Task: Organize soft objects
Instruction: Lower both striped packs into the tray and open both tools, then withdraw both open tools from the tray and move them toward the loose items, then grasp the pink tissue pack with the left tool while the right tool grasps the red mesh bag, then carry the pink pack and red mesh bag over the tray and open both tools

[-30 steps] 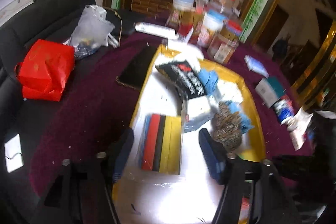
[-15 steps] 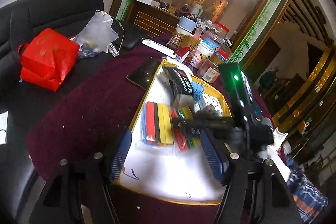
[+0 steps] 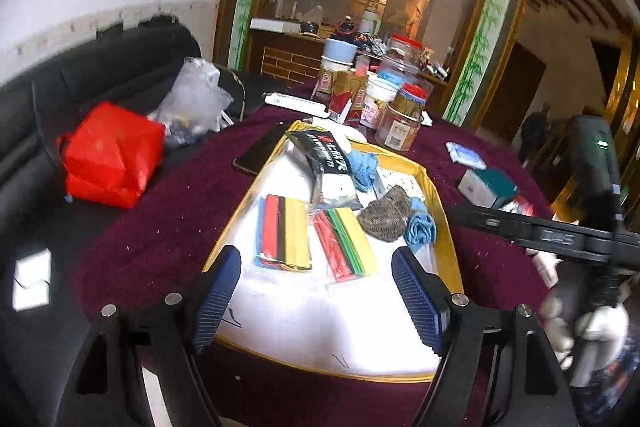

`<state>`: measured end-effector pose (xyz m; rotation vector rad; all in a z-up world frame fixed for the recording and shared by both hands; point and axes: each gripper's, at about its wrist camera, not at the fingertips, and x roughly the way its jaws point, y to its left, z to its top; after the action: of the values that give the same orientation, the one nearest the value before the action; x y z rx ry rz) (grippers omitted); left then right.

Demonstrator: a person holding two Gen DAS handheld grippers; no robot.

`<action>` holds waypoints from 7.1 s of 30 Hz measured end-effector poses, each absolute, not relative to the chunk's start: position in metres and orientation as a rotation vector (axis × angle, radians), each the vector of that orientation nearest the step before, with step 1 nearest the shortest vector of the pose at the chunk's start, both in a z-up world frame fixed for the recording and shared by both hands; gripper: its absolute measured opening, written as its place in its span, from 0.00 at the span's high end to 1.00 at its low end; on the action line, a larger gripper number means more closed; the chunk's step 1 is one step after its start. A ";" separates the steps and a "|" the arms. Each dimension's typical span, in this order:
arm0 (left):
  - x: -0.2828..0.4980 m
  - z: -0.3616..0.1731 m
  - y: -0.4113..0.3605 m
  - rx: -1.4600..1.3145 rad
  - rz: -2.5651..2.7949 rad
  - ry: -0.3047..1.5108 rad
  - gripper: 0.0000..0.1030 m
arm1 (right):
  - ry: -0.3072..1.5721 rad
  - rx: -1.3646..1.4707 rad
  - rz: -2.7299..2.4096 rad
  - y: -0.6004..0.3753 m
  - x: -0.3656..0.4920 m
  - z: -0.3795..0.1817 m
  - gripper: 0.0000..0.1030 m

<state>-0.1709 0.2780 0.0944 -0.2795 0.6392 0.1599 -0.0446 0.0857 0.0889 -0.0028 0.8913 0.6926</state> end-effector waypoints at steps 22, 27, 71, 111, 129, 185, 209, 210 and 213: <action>-0.159 0.102 0.098 0.132 0.094 0.696 0.14 | 0.836 0.216 0.389 -0.144 -0.092 0.053 0.28; -0.155 0.098 0.073 0.170 0.065 0.717 0.14 | 0.826 0.254 0.355 -0.174 -0.095 0.050 0.28; -0.119 0.001 0.030 0.052 -0.190 0.911 0.00 | 0.976 0.325 0.735 -0.173 -0.036 0.056 0.26; -0.035 0.037 -0.017 0.218 -0.306 0.872 0.04 | 0.883 0.355 0.159 -0.258 -0.009 0.016 0.68; 0.008 0.024 -0.068 0.370 -0.460 0.886 0.37 | 0.897 0.433 0.184 -0.270 -0.005 0.009 0.68; -0.146 0.067 0.278 -0.586 -0.119 0.688 0.26 | 0.953 -0.039 0.895 0.087 -0.106 0.084 0.68; -0.239 0.065 0.385 -0.665 0.136 0.514 0.19 | 1.125 -0.360 0.911 0.296 -0.061 0.026 0.67; -0.238 0.066 0.384 -0.666 0.133 0.514 0.18 | 1.113 -0.362 0.894 0.297 -0.059 0.026 0.60; -0.239 0.069 0.380 -0.677 0.117 0.507 0.11 | 1.132 -0.292 0.916 0.288 -0.055 0.032 0.42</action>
<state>-0.2390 0.3796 0.0686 -0.6766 0.5066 0.1166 -0.0554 0.2875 0.0319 -0.2924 1.1323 0.9159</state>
